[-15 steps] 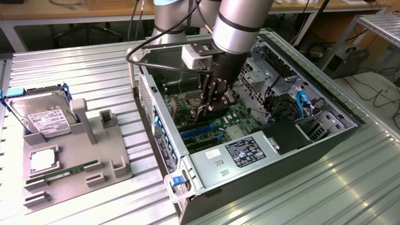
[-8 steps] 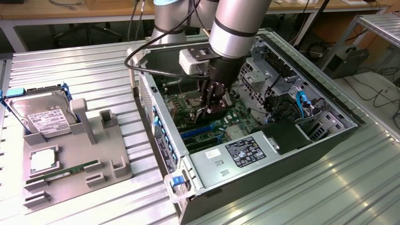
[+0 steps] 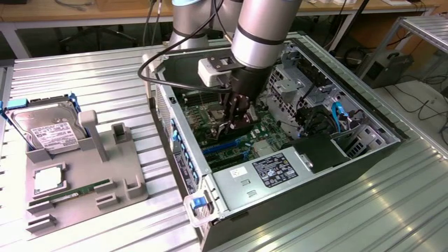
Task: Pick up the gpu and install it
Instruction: 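Insert the gpu into the slot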
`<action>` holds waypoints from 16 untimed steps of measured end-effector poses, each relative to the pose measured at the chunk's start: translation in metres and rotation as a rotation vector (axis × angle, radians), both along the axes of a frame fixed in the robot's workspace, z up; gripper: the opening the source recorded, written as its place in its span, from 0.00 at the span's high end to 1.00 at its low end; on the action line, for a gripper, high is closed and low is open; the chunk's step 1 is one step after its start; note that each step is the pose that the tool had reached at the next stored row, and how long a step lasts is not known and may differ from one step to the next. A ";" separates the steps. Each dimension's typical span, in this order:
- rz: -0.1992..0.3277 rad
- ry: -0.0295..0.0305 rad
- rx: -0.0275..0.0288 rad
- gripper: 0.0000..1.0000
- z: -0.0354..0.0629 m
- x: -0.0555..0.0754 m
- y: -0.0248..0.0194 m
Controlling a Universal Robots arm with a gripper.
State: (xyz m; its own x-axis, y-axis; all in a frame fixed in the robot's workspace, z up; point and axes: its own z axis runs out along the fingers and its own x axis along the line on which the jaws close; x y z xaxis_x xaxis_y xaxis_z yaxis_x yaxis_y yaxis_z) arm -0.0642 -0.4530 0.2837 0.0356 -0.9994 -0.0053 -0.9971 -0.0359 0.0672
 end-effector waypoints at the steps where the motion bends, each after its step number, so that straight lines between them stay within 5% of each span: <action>1: 0.000 -0.0001 0.0000 0.74 -0.0011 -0.001 0.0000; 16: -0.007 0.0001 0.0028 0.74 -0.0212 -0.002 0.0001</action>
State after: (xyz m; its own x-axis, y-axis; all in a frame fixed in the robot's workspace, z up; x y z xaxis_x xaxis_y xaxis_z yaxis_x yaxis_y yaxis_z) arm -0.0659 -0.4530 0.2625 0.0287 -0.9996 -0.0080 -0.9973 -0.0291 0.0672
